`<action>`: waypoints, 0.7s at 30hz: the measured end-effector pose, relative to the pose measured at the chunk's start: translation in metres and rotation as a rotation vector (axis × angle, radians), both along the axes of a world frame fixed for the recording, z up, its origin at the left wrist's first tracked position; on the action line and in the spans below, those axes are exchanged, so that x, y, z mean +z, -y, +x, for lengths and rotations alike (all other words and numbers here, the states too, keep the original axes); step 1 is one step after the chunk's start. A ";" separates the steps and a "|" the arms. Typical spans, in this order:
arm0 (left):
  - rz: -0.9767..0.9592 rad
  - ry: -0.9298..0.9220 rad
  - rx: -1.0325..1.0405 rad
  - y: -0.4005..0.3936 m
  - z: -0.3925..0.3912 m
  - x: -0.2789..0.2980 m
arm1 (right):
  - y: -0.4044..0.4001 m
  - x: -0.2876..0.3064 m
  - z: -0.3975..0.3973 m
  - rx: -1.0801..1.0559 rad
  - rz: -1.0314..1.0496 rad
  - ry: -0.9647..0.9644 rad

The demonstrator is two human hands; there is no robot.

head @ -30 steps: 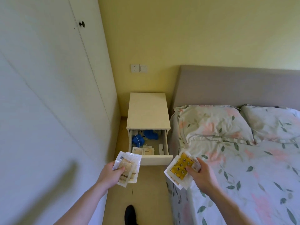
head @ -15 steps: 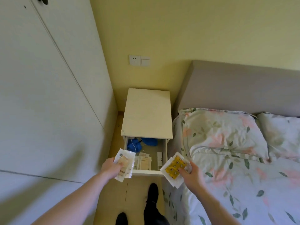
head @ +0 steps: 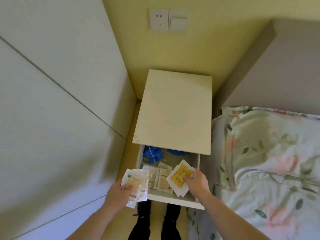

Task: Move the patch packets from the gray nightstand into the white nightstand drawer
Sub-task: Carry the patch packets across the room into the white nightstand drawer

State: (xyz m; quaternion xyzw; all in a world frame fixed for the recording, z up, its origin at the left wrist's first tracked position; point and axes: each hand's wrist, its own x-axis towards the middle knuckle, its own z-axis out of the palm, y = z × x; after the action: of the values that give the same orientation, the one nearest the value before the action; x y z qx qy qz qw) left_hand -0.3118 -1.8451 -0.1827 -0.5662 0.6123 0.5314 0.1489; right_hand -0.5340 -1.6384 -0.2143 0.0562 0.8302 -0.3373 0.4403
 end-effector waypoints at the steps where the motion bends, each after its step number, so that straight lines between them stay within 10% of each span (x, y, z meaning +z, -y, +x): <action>1: 0.003 0.004 -0.003 0.003 -0.005 -0.015 | 0.007 -0.019 -0.002 0.022 0.007 0.014; 10: -0.034 -0.007 -0.081 0.014 -0.038 -0.121 | 0.042 -0.160 0.007 0.266 0.137 0.064; 21: -0.145 0.132 -0.278 -0.002 -0.060 -0.182 | 0.034 -0.186 0.014 0.160 0.197 -0.021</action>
State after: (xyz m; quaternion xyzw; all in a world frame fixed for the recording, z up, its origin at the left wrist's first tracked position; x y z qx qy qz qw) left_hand -0.3716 -1.8433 -0.3642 -0.5189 0.7105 0.4215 0.2197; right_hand -0.5200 -1.6722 -0.4003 0.0292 0.8656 -0.2184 0.4496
